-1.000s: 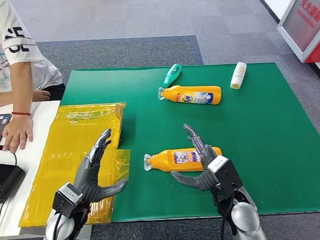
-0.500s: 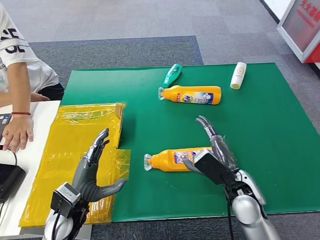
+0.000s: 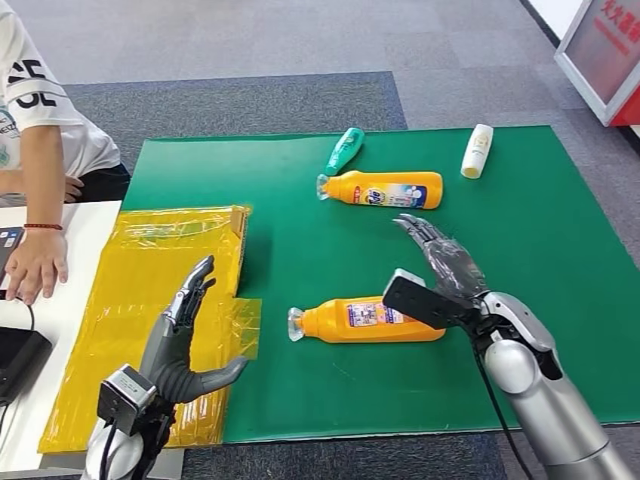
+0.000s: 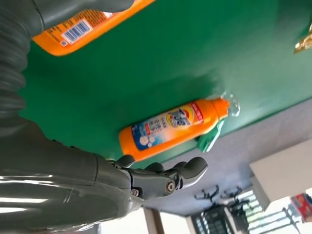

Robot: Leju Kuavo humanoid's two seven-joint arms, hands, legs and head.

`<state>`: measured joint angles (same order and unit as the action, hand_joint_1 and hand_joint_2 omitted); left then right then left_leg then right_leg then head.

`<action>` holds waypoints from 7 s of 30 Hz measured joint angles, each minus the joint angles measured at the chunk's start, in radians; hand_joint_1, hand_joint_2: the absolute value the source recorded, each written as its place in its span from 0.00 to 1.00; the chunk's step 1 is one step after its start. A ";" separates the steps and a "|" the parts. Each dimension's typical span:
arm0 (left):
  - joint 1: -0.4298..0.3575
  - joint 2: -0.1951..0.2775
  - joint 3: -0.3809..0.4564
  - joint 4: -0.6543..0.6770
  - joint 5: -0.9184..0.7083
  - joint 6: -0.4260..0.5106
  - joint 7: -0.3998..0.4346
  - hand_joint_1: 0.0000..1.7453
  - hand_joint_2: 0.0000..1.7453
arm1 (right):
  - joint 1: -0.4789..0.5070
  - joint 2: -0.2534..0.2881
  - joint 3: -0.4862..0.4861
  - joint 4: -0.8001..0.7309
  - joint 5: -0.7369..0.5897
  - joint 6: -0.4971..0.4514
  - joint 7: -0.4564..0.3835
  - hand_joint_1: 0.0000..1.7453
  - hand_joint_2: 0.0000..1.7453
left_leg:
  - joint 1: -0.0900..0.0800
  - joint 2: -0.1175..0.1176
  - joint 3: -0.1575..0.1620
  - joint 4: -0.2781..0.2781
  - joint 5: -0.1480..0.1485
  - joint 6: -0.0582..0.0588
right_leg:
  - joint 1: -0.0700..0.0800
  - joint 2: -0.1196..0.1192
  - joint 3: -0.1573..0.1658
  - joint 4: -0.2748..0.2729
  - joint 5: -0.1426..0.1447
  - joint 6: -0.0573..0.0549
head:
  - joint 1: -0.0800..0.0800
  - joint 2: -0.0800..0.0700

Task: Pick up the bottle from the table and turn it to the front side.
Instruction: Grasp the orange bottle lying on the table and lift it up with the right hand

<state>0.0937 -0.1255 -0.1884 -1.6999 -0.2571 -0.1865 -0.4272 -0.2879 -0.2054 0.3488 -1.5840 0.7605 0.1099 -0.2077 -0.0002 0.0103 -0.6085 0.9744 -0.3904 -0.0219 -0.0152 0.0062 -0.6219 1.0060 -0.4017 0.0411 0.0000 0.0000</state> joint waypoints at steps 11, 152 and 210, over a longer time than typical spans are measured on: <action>-0.032 0.013 0.000 0.043 0.019 -0.004 -0.022 0.00 1.00 | -0.105 -0.123 0.139 0.173 -0.264 0.163 -0.024 0.00 1.00 | 0.000 -0.001 0.000 0.000 0.001 0.001 | 0.000 -0.001 0.000 0.000 0.001 0.001 | 0.000 0.000; -0.204 0.059 -0.131 0.282 0.098 -0.001 -0.079 0.00 1.00 | -0.710 -0.163 0.893 0.680 -0.725 0.431 0.096 0.00 1.00 | -0.005 -0.003 -0.009 0.001 0.012 0.006 | -0.005 -0.003 -0.008 0.000 0.011 0.005 | 0.000 0.000; -0.227 0.046 -0.127 0.282 0.098 0.010 -0.058 0.00 1.00 | -0.615 -0.027 0.884 0.838 -0.415 0.317 0.067 1.00 1.00 | -0.003 0.000 -0.001 0.001 0.016 0.003 | -0.003 0.001 -0.003 0.000 0.018 0.001 | 0.000 0.000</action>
<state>-0.1330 -0.0793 -0.3159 -1.4179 -0.1590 -0.1762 -0.4848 -0.9032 -0.2329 1.2333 -0.7462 0.3455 0.4274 -0.1407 -0.0033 0.0100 -0.6093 0.9750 -0.3745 -0.0193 -0.0184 0.0075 -0.6244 1.0058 -0.3832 0.0418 0.0000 0.0000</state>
